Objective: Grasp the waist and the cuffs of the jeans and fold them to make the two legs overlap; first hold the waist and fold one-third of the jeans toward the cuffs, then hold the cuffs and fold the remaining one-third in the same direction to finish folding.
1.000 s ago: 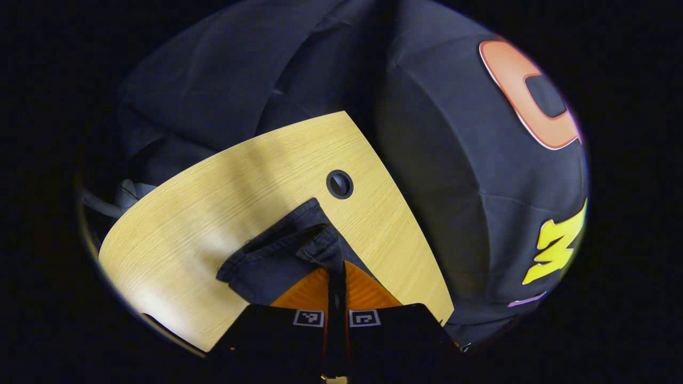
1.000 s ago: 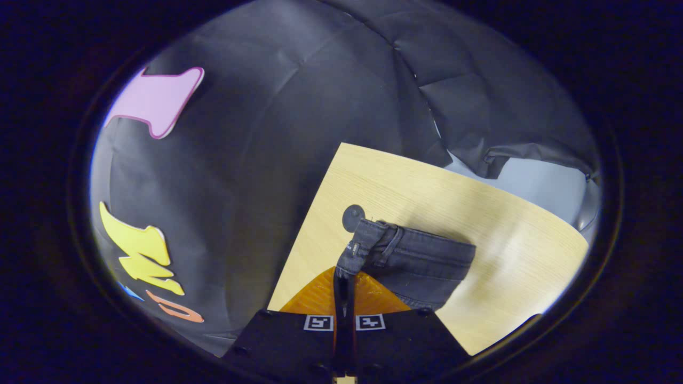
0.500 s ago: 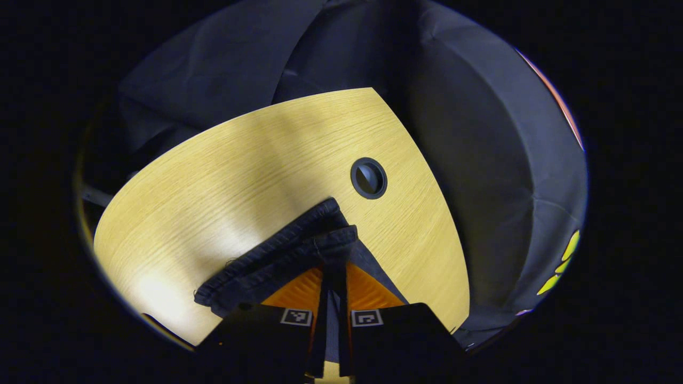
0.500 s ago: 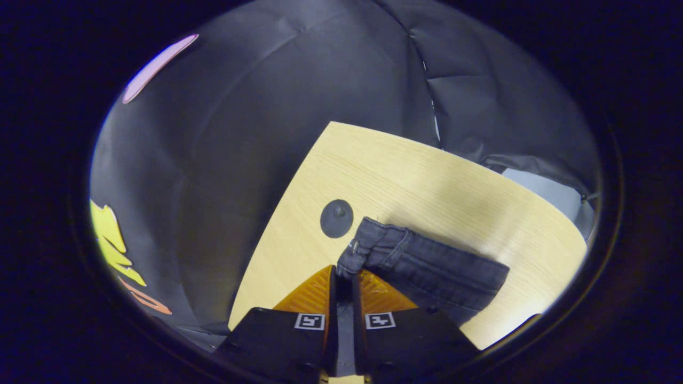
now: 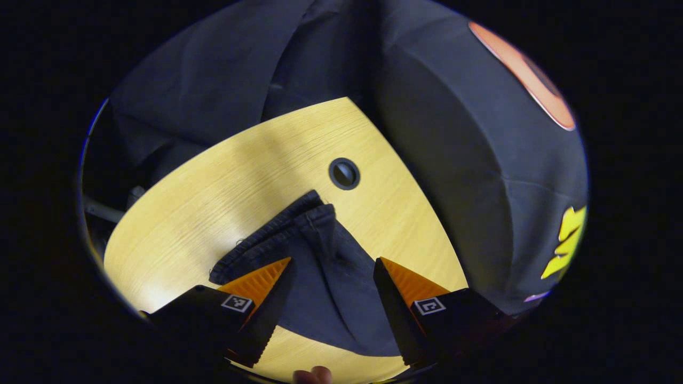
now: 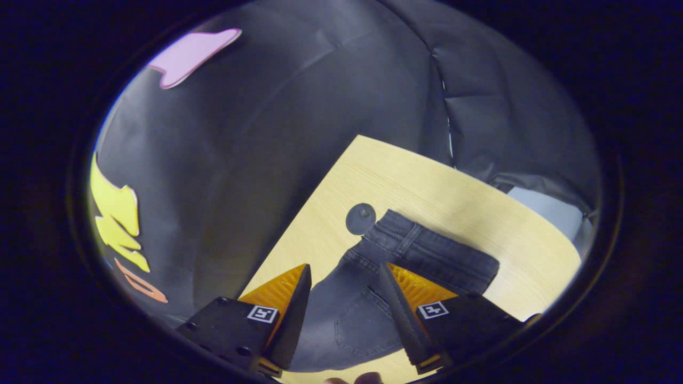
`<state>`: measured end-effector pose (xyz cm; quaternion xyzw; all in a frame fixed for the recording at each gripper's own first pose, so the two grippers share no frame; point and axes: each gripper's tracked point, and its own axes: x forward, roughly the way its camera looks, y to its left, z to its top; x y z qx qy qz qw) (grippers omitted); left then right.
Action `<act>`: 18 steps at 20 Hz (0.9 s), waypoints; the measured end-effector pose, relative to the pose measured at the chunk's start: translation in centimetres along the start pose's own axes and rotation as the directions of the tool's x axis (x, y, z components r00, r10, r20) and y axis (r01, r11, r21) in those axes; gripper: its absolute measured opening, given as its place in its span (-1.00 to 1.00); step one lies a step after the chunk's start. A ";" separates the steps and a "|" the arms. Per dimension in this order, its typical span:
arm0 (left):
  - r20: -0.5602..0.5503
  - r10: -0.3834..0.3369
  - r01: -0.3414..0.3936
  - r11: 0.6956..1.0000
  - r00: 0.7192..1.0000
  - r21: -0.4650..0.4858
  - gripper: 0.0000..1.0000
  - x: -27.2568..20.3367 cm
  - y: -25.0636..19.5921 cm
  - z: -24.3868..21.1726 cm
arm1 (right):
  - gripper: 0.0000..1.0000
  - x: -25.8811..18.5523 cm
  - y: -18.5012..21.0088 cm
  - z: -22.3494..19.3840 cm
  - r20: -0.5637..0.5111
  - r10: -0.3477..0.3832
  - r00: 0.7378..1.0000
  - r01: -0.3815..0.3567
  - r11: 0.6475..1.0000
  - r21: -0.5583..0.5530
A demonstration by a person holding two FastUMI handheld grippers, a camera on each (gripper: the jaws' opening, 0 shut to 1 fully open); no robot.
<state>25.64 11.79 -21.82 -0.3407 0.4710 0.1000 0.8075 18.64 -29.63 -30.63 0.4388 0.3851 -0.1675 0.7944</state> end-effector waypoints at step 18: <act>0.473 -0.407 -0.080 0.686 0.781 0.723 0.99 -20.1 -12.8 -13.5 | 0.75 -23.9 -3.3 -7.7 0.343 0.132 0.930 0.085 0.831 -0.550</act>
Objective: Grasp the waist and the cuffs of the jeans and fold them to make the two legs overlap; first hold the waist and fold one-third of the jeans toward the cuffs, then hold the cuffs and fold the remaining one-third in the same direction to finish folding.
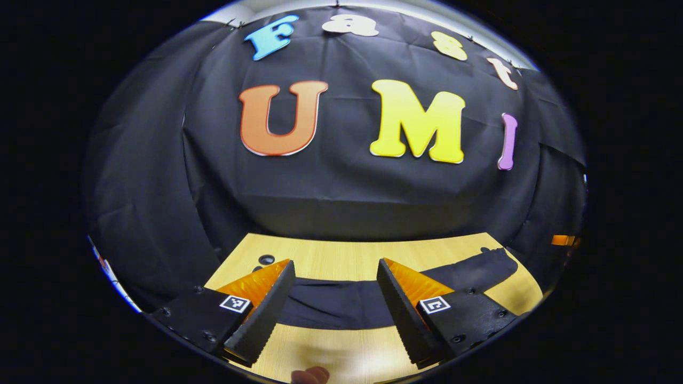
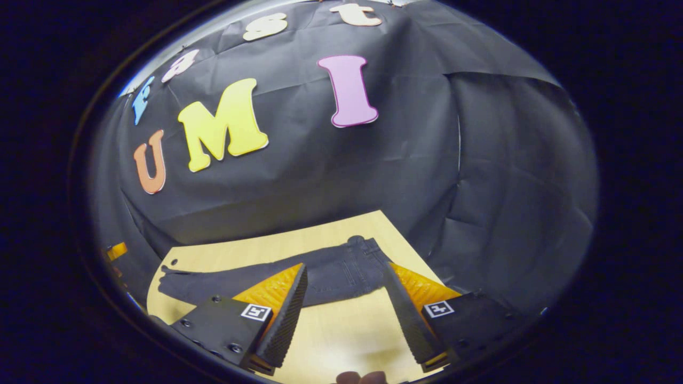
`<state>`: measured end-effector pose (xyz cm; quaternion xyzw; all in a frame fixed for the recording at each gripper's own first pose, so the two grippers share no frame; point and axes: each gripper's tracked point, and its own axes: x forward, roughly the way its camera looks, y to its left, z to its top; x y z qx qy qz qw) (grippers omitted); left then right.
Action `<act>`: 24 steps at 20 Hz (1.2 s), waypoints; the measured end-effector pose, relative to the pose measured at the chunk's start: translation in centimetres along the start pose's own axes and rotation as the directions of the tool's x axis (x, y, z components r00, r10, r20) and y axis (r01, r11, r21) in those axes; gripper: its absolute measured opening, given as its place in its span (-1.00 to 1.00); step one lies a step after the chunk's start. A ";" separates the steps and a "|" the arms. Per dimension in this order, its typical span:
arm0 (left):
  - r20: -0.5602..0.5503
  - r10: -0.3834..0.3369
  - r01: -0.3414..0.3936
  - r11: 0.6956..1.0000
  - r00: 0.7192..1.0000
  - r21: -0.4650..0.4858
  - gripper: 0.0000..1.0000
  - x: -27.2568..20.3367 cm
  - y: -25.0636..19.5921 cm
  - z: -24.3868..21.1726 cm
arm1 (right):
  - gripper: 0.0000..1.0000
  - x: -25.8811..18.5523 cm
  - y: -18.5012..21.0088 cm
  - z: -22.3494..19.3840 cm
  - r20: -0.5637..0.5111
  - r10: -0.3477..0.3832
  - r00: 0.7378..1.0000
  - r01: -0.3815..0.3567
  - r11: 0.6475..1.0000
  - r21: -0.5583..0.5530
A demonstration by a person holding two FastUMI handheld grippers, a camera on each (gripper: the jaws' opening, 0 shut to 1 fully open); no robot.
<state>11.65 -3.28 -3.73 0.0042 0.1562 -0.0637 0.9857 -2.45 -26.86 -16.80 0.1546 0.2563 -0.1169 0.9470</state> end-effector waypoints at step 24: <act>-0.143 0.212 -0.218 0.976 0.967 -0.026 0.99 -3.6 -2.1 -3.7 | 0.76 22.0 -10.6 -8.9 -0.170 -0.066 0.983 0.054 0.996 -0.075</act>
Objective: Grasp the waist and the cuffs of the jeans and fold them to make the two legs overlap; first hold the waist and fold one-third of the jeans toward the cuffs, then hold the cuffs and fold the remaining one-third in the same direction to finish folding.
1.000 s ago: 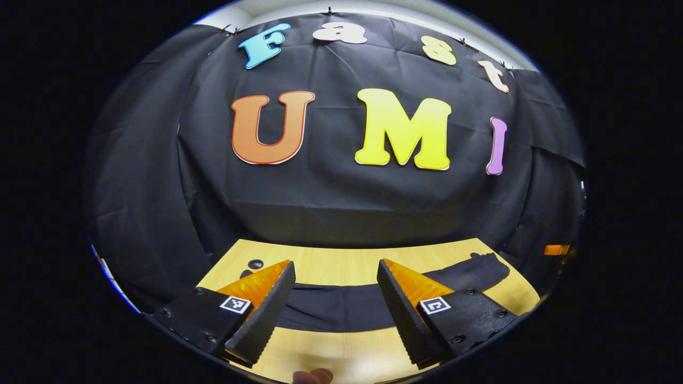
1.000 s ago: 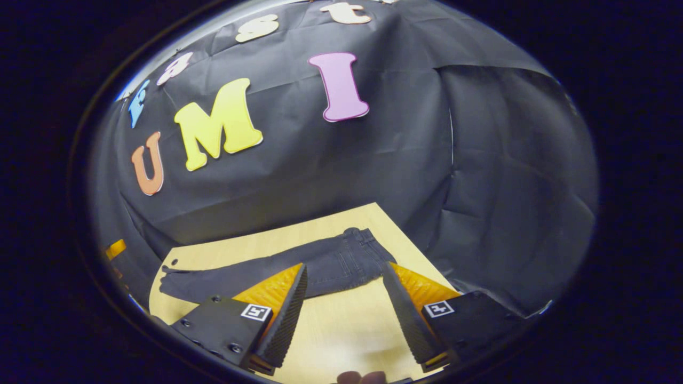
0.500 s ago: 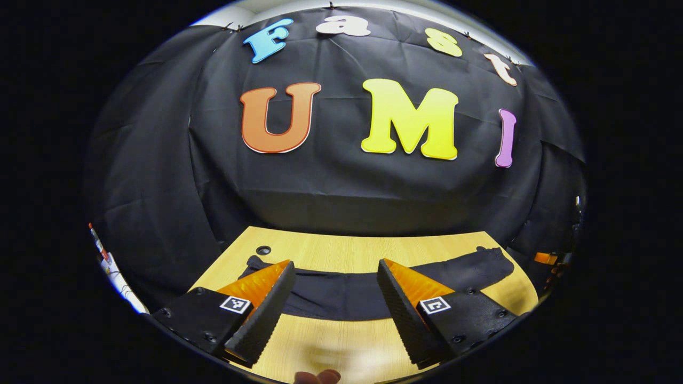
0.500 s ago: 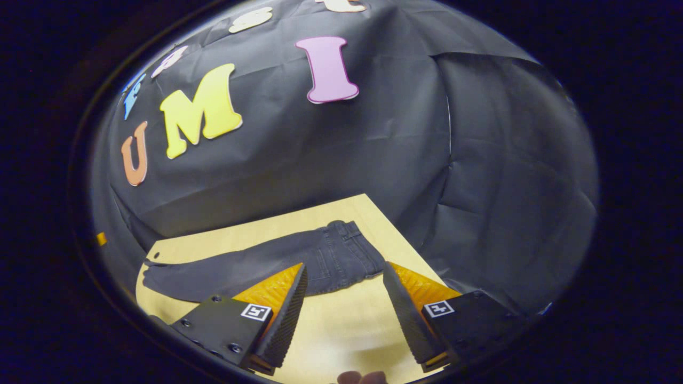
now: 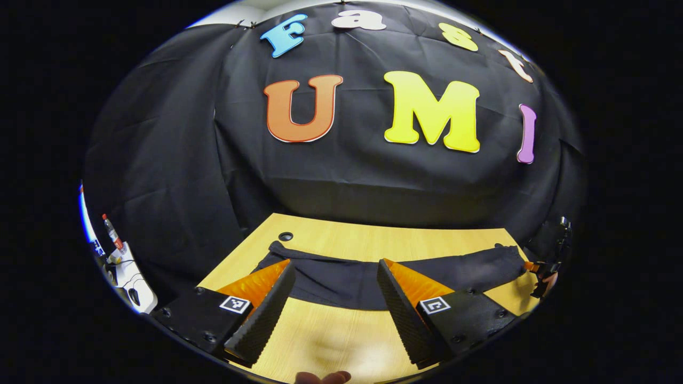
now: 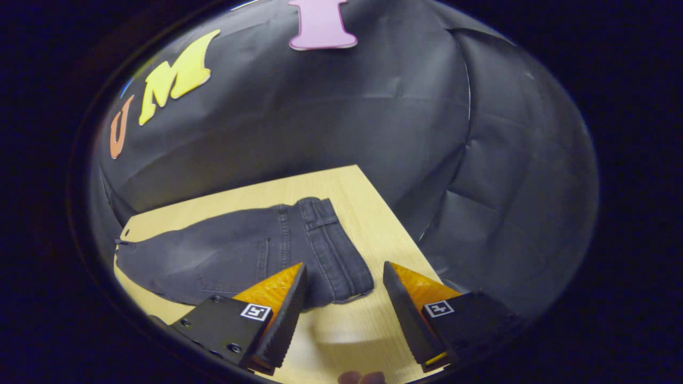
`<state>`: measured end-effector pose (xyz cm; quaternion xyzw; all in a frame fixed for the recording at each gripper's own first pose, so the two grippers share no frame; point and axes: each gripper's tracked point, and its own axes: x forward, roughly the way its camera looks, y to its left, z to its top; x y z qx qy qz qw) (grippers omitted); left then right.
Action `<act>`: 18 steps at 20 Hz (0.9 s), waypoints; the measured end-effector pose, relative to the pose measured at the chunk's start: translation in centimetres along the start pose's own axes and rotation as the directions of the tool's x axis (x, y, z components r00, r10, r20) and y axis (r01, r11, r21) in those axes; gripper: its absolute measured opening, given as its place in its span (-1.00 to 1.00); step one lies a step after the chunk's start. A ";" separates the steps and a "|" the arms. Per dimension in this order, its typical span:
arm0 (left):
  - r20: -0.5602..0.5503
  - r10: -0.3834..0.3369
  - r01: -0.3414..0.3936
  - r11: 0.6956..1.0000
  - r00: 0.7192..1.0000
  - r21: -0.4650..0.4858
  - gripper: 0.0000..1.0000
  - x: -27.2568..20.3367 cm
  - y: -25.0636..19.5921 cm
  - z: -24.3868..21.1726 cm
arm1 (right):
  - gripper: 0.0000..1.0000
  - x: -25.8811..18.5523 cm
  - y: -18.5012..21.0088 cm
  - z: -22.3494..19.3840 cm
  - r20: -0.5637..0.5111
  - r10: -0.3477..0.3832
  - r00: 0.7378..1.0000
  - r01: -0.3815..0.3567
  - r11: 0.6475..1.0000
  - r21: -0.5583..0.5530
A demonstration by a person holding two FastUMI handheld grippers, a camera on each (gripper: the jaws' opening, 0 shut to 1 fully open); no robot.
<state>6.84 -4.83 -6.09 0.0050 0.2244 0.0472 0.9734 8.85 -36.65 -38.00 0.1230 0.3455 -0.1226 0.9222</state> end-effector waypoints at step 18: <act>-0.025 0.047 -0.047 0.999 0.999 -0.001 0.99 -0.1 0.5 -1.8 | -0.75 0.8 2.4 -0.8 -0.073 0.054 0.996 -0.043 0.988 0.150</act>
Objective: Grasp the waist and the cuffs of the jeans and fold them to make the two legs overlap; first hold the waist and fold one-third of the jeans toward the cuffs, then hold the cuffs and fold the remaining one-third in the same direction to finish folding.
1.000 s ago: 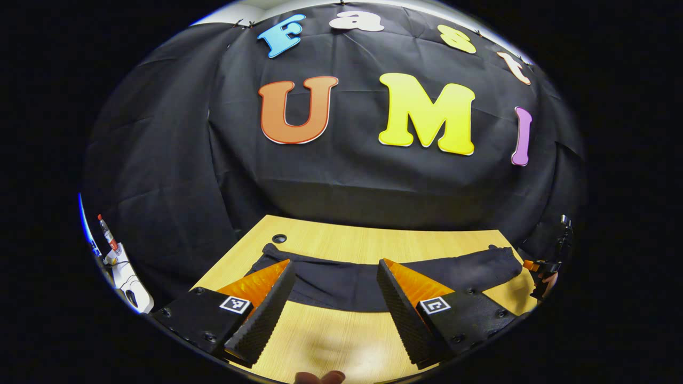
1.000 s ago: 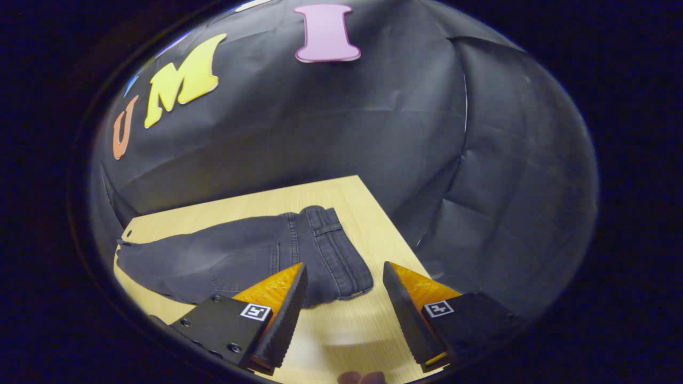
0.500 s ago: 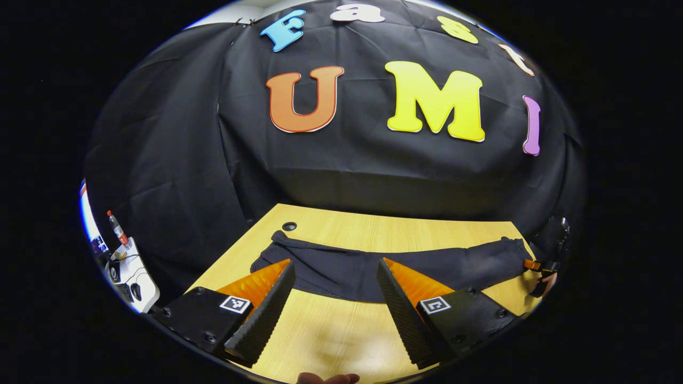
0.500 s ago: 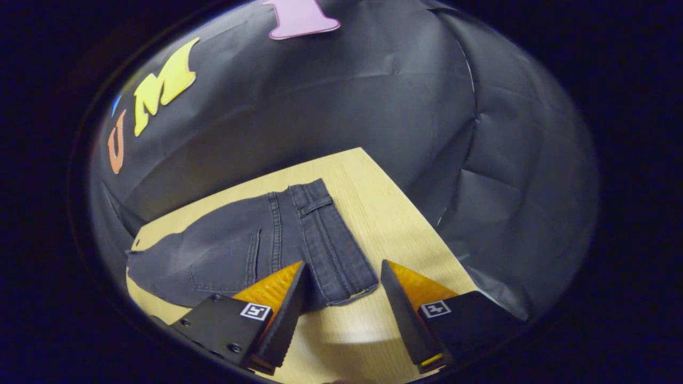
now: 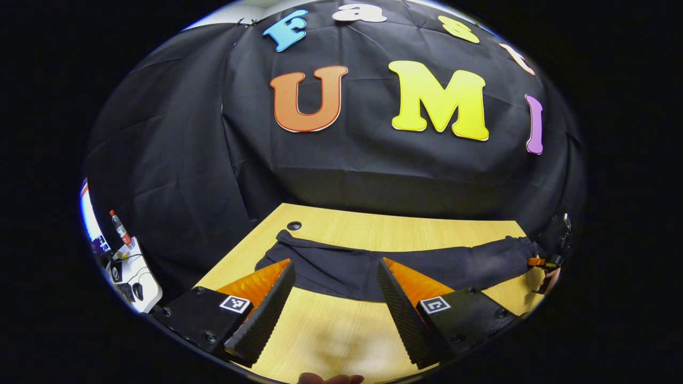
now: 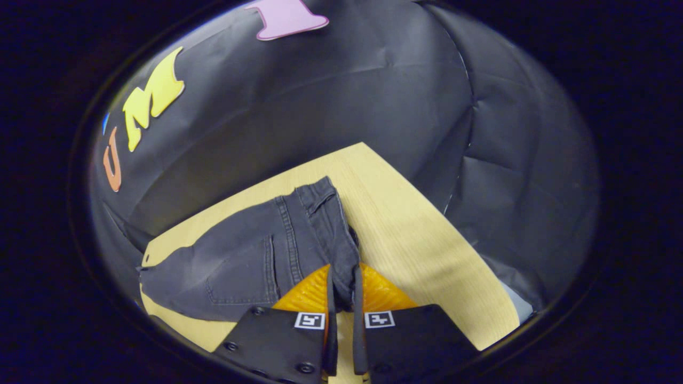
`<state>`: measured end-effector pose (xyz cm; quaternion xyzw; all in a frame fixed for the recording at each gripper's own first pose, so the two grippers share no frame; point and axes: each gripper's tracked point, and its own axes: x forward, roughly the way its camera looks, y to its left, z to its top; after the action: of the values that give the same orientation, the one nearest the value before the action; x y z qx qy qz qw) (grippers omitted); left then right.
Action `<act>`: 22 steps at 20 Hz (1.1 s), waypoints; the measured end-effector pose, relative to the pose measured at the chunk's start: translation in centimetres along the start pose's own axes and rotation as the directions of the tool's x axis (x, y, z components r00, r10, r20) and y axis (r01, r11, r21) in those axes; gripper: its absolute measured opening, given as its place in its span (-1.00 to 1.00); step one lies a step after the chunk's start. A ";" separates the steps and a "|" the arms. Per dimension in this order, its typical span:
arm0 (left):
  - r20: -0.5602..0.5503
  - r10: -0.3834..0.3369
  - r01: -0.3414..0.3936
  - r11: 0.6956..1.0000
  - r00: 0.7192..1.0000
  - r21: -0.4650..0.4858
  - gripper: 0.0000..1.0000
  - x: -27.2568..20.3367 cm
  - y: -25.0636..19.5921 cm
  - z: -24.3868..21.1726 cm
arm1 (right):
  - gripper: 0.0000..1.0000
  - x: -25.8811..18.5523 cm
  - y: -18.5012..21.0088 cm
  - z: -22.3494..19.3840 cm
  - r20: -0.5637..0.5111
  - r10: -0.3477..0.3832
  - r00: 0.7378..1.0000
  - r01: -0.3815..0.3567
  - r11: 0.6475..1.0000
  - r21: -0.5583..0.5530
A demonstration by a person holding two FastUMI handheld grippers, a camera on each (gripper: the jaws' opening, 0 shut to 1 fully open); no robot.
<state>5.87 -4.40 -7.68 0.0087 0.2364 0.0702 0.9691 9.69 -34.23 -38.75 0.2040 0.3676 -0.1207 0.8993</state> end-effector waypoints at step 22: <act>0.123 0.036 -0.016 0.987 0.992 -0.161 0.99 -2.5 11.6 -1.0 | -0.76 -19.0 32.7 5.2 0.225 0.235 0.945 -0.125 0.901 -0.416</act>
<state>1.70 6.72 -6.85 -0.0613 0.1687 0.1008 0.9786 11.55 -6.34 -12.78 0.0330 0.2376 0.0140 0.9707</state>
